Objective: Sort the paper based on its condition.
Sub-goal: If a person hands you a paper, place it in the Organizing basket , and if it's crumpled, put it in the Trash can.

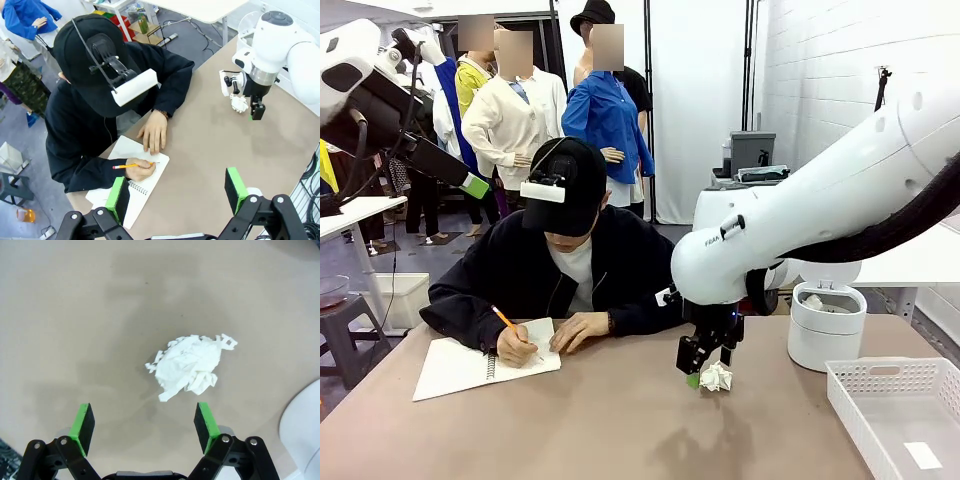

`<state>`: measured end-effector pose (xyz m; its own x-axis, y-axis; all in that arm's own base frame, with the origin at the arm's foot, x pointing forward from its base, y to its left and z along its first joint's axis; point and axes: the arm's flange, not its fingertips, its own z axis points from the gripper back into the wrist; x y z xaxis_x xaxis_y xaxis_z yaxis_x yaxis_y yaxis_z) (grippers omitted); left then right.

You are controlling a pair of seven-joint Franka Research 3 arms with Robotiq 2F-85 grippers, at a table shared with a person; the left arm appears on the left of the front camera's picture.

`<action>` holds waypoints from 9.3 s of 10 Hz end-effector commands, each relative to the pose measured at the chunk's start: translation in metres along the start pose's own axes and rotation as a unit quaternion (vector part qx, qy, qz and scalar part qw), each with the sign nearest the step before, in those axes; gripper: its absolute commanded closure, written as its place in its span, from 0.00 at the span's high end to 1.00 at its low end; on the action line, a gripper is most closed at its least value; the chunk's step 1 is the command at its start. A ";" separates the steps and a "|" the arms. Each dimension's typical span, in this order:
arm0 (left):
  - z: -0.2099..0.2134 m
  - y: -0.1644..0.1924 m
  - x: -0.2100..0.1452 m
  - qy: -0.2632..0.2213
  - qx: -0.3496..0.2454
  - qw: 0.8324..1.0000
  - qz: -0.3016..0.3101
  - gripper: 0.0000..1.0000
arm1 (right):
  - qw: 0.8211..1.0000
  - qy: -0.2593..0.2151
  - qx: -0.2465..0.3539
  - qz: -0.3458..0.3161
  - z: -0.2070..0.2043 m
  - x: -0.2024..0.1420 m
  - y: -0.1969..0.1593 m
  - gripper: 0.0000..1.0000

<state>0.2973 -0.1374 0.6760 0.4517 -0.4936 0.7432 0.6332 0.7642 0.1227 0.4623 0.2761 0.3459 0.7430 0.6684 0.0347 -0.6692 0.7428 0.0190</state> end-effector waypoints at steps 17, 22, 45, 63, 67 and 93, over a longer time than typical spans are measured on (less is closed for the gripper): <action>0.000 0.002 -0.001 -0.003 -0.002 1.000 0.002 1.00 | 0.999 0.022 0.003 -0.045 -0.050 0.023 -0.040 1.00; 0.000 0.002 -0.001 -0.003 -0.002 1.000 0.002 1.00 | 0.999 0.021 0.004 -0.039 -0.050 0.024 -0.039 0.66; 0.000 0.002 -0.001 -0.003 -0.002 1.000 0.002 1.00 | 0.980 -0.025 -0.047 -0.193 0.184 -0.022 -0.125 0.42; 0.000 0.002 -0.001 -0.003 -0.002 1.000 0.002 1.00 | 0.915 -0.080 -0.063 -0.391 0.109 -0.072 -0.230 0.42; 0.000 0.002 -0.001 -0.003 -0.002 1.000 0.002 1.00 | 0.916 -0.071 -0.069 -0.389 0.117 -0.073 -0.234 0.42; 0.000 0.002 -0.001 -0.003 -0.002 1.000 0.002 1.00 | 0.946 -0.096 0.019 -0.309 0.164 -0.089 -0.172 1.00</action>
<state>0.2974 -0.1374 0.6759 0.4520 -0.4936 0.7430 0.6330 0.7643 0.1226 0.5286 0.0784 0.4889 0.9838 0.0498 0.1723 -0.0641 0.9949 0.0784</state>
